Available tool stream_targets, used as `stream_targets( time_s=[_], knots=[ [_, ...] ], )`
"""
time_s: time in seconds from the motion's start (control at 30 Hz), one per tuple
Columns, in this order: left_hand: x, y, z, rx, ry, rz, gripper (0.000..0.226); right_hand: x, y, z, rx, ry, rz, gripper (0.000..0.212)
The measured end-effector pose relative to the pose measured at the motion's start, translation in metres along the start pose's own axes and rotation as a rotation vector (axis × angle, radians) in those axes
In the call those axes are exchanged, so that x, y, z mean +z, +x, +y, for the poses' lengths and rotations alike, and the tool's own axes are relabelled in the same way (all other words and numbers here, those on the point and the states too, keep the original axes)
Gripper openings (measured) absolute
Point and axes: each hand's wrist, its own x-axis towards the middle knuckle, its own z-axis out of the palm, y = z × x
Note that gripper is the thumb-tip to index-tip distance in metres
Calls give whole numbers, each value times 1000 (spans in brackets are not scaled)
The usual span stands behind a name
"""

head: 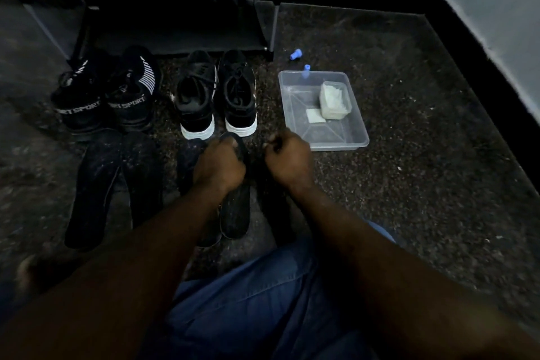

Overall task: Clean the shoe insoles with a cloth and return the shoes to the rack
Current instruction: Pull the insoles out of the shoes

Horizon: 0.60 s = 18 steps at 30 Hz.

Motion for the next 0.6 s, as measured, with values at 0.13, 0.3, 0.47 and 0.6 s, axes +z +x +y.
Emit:
stream_targets(
  time_s=[0.13, 0.3, 0.47, 0.6],
  knots=[
    [2, 21, 5, -58, 39, 30, 45, -24, 46, 14, 3, -64, 62, 13],
    [4, 36, -5, -99, 82, 55, 49, -40, 88, 33, 35, -160, 120, 20],
    [15, 51, -16, 6, 123, 39, 53, -49, 110, 51, 58, -288, 116, 37],
    [22, 56, -15, -26, 94, 59, 63, -52, 122, 63, 137, -383, 8, 56]
  ],
)
